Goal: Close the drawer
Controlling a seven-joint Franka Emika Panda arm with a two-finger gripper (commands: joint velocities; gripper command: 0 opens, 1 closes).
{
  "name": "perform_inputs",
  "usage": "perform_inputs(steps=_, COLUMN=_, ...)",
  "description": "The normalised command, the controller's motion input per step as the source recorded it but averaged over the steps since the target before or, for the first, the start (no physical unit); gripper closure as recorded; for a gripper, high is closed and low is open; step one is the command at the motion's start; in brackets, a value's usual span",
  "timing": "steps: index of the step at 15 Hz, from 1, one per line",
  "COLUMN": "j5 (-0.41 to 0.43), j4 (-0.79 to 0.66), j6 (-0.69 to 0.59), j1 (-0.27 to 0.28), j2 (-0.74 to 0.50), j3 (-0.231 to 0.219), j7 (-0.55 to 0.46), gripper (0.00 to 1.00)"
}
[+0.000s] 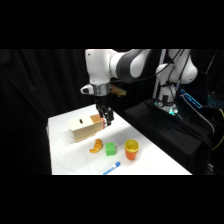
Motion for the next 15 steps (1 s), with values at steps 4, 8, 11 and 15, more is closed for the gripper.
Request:
perform_inputs(steps=4, j5=-0.013, j4=-0.07, j6=0.03, j1=-0.022, j2=-0.07, j3=0.017, j7=0.00, gripper=0.00)
perform_inputs(steps=8, j5=-0.017, j4=-0.32, j6=0.18, j1=-0.057, j2=-0.25, j3=-0.016, j7=-0.05, gripper=0.00)
perform_inputs(steps=11, j5=-0.034, j4=-0.47, j6=0.29, j1=-0.100, j2=-0.39, j3=-0.066, j7=-0.07, gripper=0.00)
perform_inputs(steps=15, j5=-0.047, j4=-0.45, j6=0.28, j1=-0.129, j2=-0.41, j3=-0.092, j7=-0.12, gripper=0.00)
